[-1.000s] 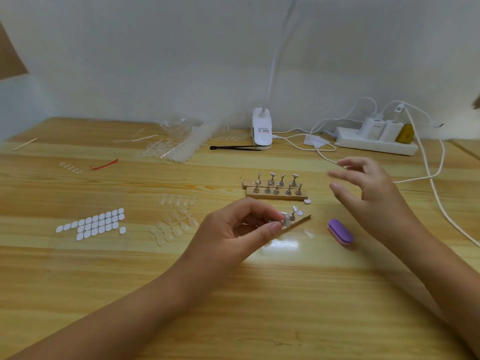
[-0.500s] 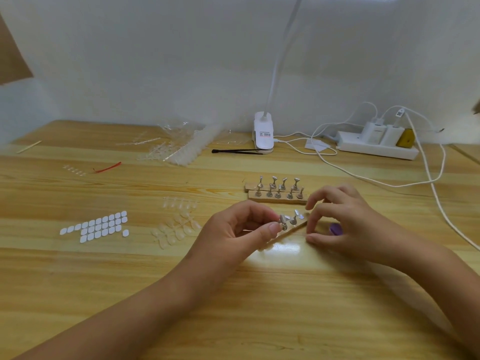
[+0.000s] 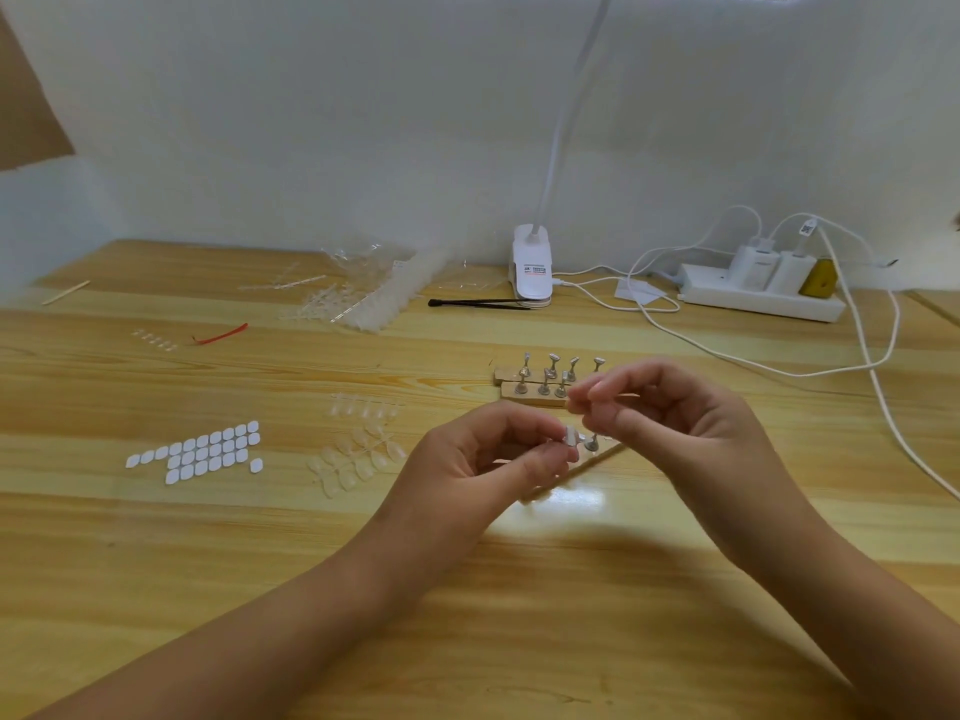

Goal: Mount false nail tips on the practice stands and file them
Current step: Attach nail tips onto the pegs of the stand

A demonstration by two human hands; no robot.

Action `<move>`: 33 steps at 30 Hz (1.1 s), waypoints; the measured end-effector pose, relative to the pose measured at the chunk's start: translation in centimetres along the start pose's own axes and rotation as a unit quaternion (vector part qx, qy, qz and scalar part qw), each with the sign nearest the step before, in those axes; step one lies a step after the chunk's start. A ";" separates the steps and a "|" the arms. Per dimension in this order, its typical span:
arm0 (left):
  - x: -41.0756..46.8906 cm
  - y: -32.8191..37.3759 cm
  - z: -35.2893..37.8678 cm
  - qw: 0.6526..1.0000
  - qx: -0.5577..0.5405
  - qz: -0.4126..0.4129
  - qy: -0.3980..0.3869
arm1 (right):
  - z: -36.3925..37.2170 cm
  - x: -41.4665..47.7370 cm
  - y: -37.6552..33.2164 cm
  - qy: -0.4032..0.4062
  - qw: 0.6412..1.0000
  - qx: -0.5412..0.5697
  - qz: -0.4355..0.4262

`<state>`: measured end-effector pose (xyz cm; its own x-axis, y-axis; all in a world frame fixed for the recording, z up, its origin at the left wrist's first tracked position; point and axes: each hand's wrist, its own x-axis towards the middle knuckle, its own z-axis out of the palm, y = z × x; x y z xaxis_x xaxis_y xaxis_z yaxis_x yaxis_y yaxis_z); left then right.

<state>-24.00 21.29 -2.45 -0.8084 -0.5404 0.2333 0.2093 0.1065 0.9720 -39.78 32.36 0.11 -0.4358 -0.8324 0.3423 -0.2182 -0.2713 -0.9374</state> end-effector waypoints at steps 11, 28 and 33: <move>-0.1 0.3 0.1 0.999 -0.019 0.024 -0.014 | 0.1 -0.4 0.6 -0.012 0.973 -0.188 -0.132; -0.3 0.6 0.0 0.999 -0.017 0.033 -0.011 | -0.6 -0.1 -0.3 -0.105 0.993 -0.056 -0.001; -0.2 0.5 -0.1 1.000 -0.015 0.022 -0.001 | -0.6 -0.1 -0.3 -0.101 0.995 -0.017 0.015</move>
<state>-23.67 21.42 -2.03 -0.7995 -0.5332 0.2765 0.2615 0.1054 0.9594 -40.17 32.78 0.36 -0.2599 -0.9207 0.2911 -0.2385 -0.2310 -0.9433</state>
